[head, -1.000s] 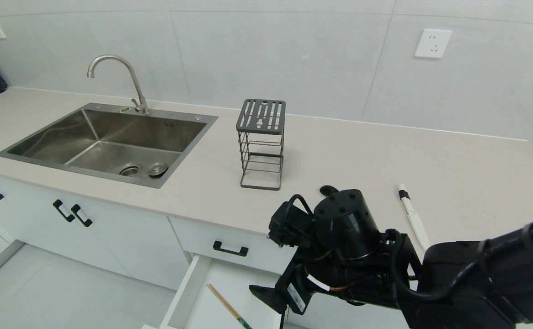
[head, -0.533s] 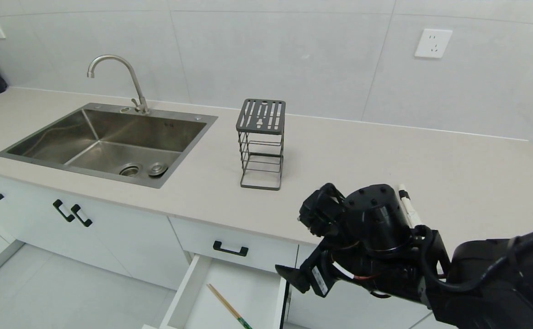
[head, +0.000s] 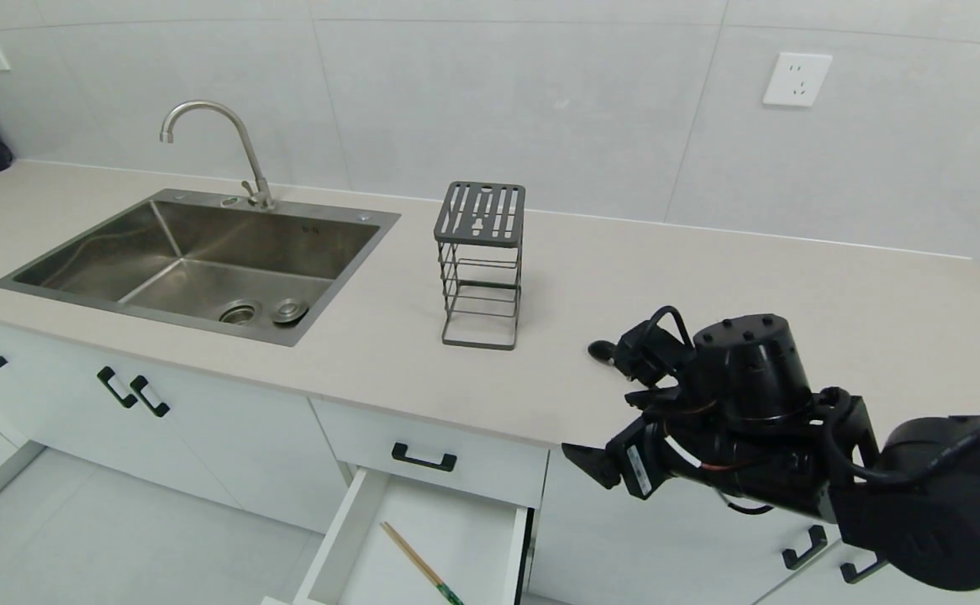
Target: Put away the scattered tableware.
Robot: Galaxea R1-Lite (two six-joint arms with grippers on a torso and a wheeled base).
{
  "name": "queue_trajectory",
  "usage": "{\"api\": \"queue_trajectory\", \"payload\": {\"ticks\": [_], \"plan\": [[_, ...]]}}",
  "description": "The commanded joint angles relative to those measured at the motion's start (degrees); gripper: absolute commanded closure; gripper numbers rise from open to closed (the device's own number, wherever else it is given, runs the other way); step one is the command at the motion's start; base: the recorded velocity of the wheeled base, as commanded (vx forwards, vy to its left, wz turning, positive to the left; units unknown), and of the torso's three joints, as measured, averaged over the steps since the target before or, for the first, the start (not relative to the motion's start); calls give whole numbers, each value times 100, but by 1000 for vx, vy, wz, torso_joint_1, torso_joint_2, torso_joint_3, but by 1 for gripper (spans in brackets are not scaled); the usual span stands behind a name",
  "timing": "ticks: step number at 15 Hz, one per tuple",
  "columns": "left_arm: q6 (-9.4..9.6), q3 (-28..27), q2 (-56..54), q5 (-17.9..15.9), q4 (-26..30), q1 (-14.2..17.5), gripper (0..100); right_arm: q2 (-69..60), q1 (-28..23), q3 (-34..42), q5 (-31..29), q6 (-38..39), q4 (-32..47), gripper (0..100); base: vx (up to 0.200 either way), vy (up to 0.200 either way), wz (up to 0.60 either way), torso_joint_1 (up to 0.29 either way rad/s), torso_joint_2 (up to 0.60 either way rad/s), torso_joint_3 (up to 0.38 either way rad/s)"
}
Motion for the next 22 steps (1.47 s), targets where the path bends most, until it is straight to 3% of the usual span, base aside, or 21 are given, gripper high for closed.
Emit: {"api": "queue_trajectory", "payload": {"ticks": [1, 8, 18, 22], "plan": [[-2, 0, 8, -2, 0, -1, 0, -17, -486, 70, 14, -103, -2, 0, 0, 0, 0, 0, 0, 0], [-2, 0, 8, -2, 0, 8, 0, 326, -1259, -158, 120, -331, -143, 0, 0, 0, 0, 0, 0, 0], [-2, 0, -1, -2, 0, -1, 0, 1653, -1321, -1064, 49, -384, -345, 0, 0, 0, 0, 0, 0, 0], [-2, 0, -1, -2, 0, 8, 0, 1969, -1286, -1556, -250, -349, -398, 0, 0, 0, 0, 0, 0, 0]]}}
